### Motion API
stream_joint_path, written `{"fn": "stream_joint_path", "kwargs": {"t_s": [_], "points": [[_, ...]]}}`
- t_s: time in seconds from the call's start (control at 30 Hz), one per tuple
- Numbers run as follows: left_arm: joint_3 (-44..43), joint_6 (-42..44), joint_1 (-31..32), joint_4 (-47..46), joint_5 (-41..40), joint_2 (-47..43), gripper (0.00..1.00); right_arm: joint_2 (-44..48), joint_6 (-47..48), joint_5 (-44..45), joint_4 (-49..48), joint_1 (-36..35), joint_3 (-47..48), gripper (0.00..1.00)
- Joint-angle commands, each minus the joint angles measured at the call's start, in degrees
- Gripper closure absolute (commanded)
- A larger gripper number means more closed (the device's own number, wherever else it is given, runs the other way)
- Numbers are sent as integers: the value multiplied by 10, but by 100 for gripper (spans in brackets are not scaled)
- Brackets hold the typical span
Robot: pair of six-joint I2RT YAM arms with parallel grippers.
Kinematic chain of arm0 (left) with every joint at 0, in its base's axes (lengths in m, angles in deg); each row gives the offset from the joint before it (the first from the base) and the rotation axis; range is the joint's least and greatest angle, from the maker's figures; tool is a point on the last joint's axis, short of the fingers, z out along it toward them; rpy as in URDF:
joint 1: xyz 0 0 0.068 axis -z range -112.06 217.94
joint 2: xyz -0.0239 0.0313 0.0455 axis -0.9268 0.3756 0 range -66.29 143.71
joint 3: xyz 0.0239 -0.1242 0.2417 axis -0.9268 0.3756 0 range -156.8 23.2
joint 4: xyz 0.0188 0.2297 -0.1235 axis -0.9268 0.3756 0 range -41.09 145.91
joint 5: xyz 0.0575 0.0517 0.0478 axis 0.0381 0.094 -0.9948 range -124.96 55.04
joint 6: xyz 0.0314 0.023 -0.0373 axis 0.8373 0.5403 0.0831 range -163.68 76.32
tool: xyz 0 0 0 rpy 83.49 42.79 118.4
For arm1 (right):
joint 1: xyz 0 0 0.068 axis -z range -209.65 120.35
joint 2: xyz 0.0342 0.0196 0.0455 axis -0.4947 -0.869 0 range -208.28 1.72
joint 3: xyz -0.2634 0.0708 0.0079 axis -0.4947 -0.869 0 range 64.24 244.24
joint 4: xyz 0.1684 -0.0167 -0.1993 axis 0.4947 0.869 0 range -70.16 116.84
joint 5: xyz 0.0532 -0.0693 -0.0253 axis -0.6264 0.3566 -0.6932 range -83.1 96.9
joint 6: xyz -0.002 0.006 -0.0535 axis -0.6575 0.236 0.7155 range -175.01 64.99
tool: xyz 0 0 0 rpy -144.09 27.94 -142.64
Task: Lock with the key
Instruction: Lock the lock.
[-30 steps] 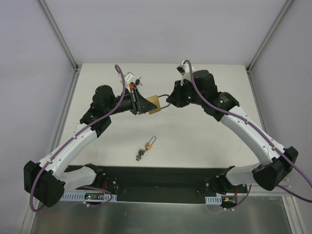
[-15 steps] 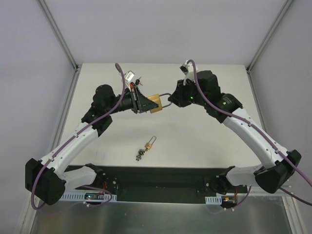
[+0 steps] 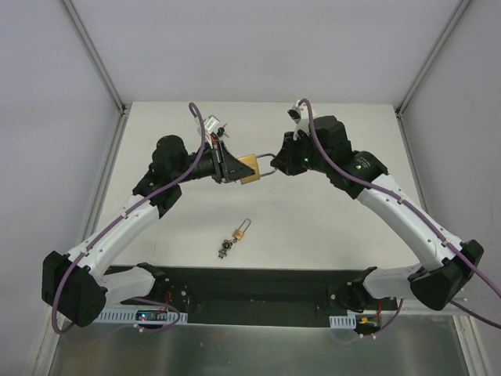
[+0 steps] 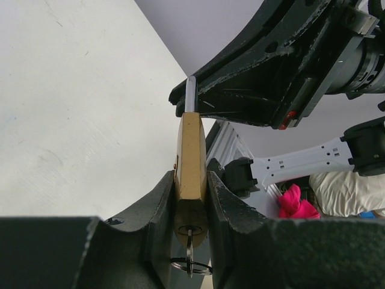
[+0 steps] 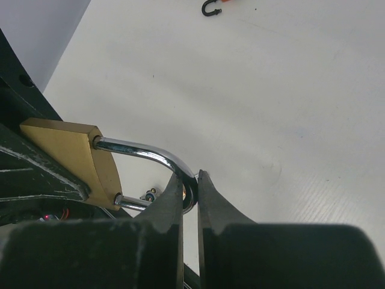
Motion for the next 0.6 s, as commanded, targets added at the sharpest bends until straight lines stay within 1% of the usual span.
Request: {"fn": "stream_joint_path", "kwargs": {"t_s": [0.0,0.27,0.57], "points": [[-26,5,-1,-99,5,9,100,2,-30,-60,-26,-38,36,99],[-22,-44,-1,-154,33,15,100,-13,-28,-51,-52,-56,37,100],[-16,-51,-1,-171,47,13,100,-12,-29,-69,-52,-62,53,99]]}}
